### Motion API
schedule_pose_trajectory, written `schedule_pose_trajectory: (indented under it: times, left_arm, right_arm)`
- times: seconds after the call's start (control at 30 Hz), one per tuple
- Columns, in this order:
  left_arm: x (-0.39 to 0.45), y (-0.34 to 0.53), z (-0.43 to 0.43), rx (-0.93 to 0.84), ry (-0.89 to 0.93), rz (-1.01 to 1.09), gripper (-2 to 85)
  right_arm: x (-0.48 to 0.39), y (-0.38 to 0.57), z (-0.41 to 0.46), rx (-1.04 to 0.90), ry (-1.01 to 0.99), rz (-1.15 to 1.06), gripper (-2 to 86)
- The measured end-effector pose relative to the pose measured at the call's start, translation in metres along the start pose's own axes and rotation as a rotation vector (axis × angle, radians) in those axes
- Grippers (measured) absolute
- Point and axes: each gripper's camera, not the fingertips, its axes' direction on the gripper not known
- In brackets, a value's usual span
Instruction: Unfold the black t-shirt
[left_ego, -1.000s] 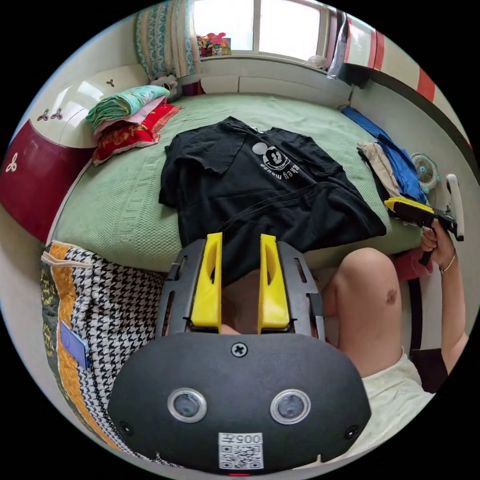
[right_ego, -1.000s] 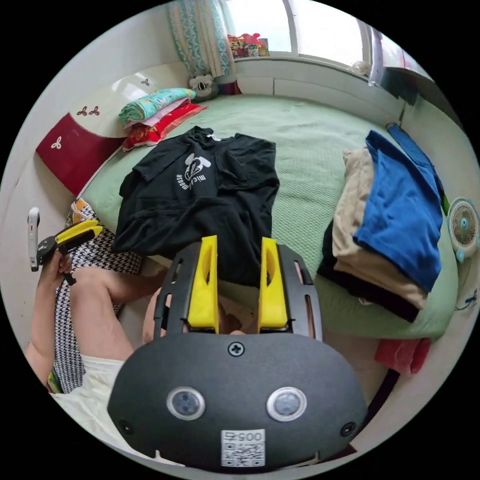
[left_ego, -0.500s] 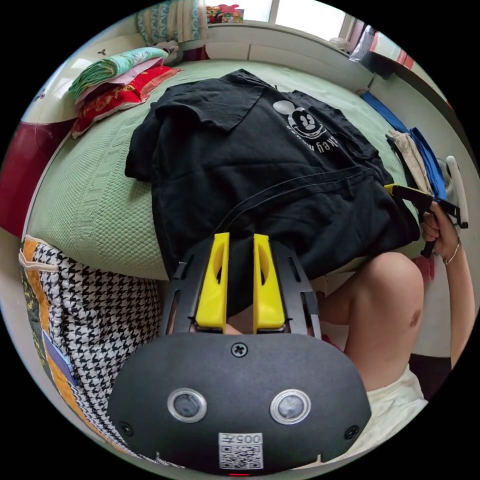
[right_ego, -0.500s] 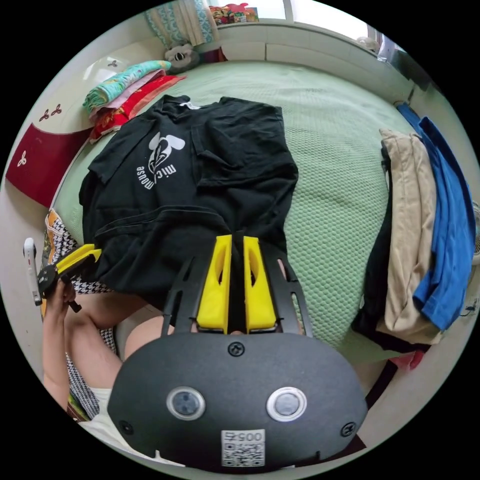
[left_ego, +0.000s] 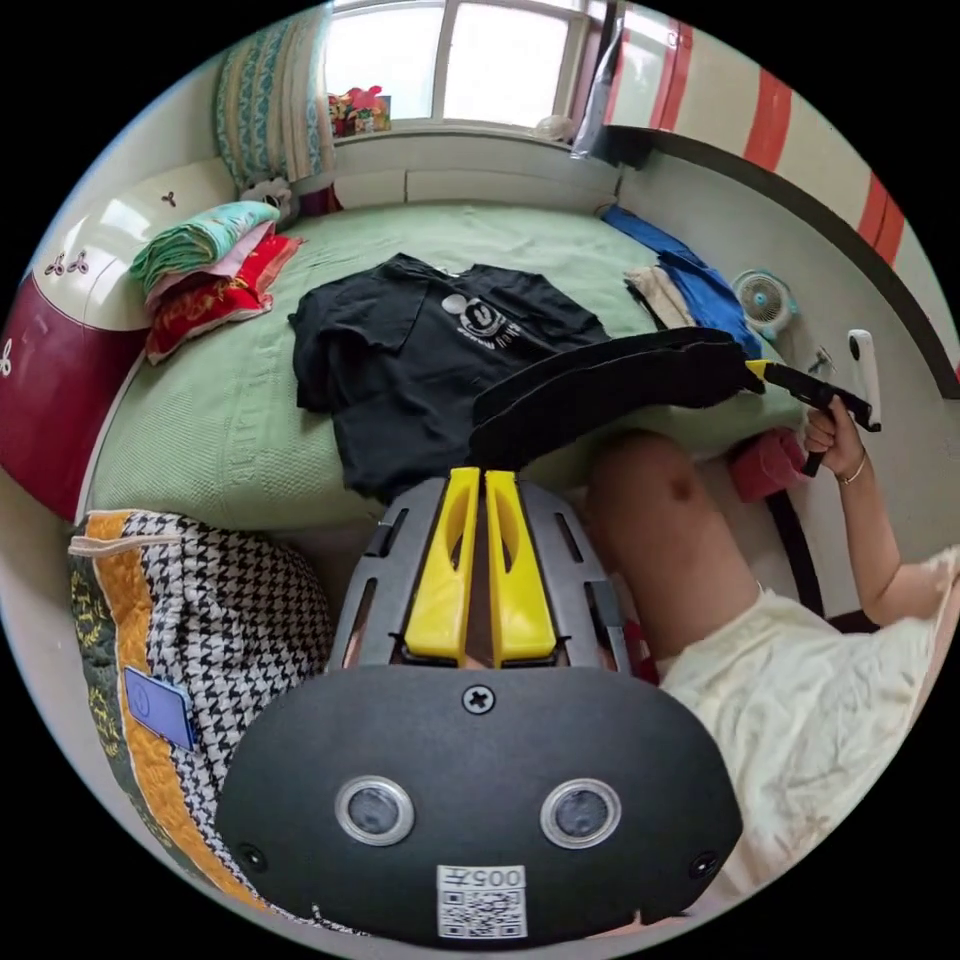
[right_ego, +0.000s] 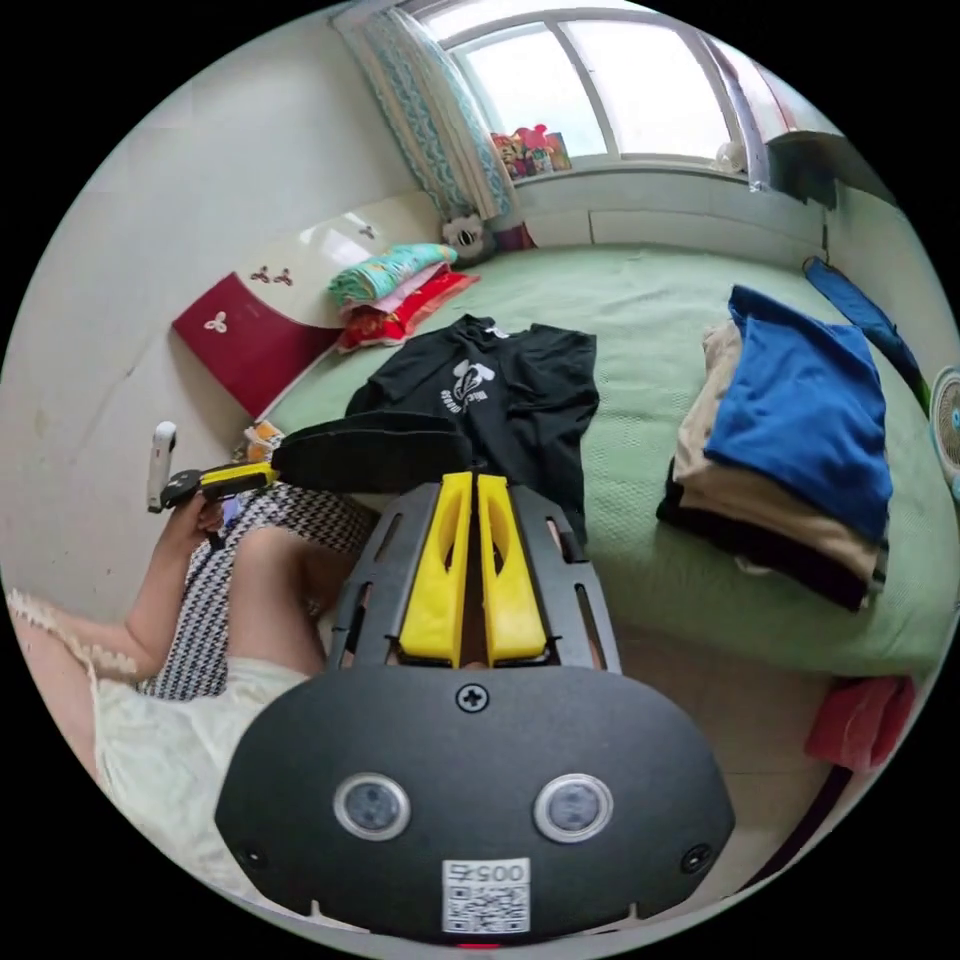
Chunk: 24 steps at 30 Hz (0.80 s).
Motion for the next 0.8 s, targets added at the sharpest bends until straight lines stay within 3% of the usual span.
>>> schedule_pose_trajectory:
  times: [0.13,0.23,0.43,0.8]
  left_arm:
    - [-0.001,0.036,-0.008,-0.019,0.001,-0.016,0.4]
    - [-0.019,0.03,-0.014,0.02,-0.022,-0.043,1.0]
    - [-0.048,-0.032,0.026,0.102,-0.077,-0.1,1.2]
    - [-0.105,-0.151,0.146,0.221,-0.077,-0.231,-0.6]
  right_arm:
    - [0.015,0.043,-0.005,-0.118,-0.002,0.031,0.0]
    - [0.028,0.045,-0.006,-0.102,0.064,0.089,1.8]
    - [0.005,-0.039,0.037,-0.02,0.14,0.012,6.8]
    - [-0.039,-0.239,0.281,-0.219,0.217,-0.224,9.6]
